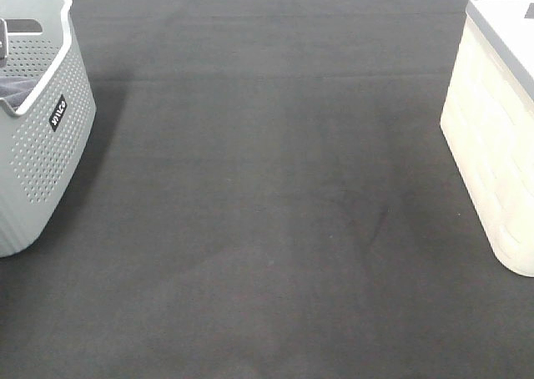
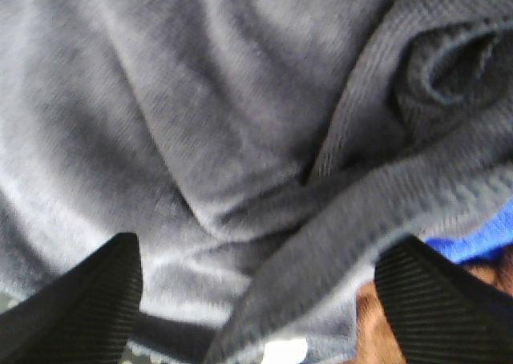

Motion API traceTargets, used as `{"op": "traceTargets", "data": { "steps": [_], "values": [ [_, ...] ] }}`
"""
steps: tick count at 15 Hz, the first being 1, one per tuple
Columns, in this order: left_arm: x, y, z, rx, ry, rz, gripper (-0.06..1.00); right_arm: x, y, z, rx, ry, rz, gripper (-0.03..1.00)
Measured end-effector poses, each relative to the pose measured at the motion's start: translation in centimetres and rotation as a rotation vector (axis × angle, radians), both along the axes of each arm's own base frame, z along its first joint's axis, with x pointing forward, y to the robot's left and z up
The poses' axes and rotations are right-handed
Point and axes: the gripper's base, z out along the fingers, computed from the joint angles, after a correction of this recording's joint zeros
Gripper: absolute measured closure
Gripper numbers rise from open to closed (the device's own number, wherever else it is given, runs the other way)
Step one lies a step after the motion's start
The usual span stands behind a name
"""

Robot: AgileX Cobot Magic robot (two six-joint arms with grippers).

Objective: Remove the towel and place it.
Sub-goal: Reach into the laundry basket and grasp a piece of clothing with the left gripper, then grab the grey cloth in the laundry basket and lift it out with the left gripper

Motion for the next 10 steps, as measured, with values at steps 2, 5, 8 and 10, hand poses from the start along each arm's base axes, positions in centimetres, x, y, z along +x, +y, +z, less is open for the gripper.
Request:
{"op": "traceTargets", "data": {
  "steps": [2,5,8,10],
  "values": [
    [0.25,-0.06,-0.18,-0.007,-0.02,-0.004,0.25,0.0,0.0,0.0,0.0,0.0,0.0,0.21],
    [0.33,-0.17,-0.53,-0.022,-0.019,0.0,0.48,0.0,0.0,0.0,0.0,0.0,0.0,0.21],
    [0.18,-0.24,-0.59,-0.035,-0.004,0.016,0.74,0.0,0.0,0.0,0.0,0.0,0.0,0.21],
    [0.04,-0.25,-0.63,-0.039,0.008,0.027,0.81,0.0,0.0,0.0,0.0,0.0,0.0,0.21]
  ]
}}
